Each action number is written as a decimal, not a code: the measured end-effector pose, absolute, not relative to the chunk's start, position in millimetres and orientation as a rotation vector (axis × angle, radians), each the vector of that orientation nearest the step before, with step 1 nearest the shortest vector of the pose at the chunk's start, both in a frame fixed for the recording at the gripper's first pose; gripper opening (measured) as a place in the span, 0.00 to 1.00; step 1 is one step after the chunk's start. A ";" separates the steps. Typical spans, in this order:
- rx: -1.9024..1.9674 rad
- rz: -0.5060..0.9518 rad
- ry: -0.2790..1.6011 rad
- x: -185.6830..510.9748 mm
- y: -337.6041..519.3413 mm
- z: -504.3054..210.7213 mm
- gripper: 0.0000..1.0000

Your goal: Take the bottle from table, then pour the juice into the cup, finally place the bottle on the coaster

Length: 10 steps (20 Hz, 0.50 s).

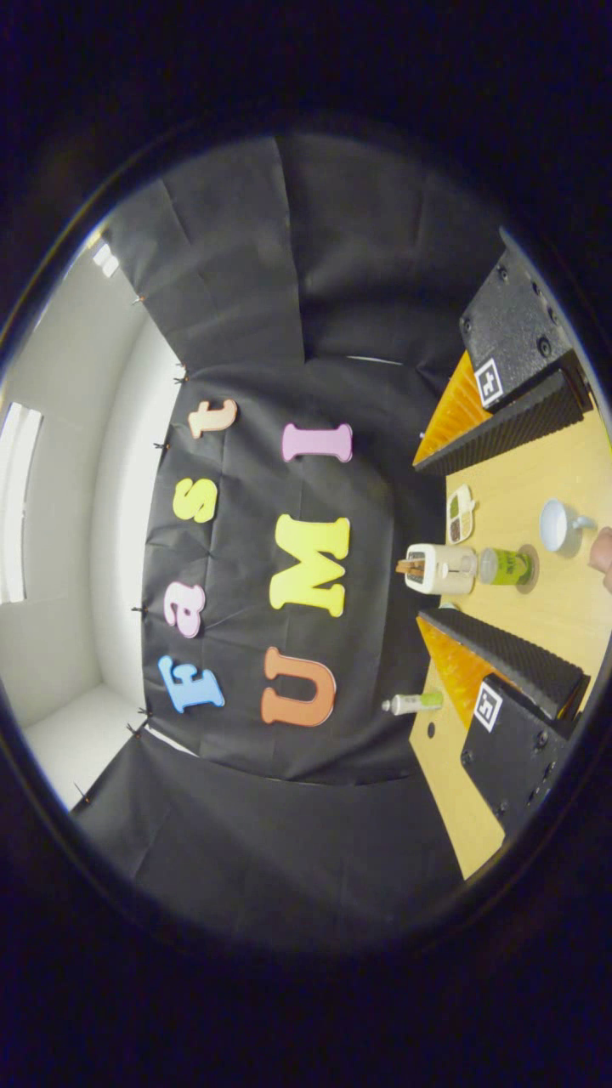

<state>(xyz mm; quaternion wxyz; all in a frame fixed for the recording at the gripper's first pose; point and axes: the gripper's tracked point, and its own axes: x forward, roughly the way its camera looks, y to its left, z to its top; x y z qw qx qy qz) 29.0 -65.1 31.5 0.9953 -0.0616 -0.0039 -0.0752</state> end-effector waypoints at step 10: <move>-0.090 -0.222 0.057 -47.9 -62.2 -30.7 1.00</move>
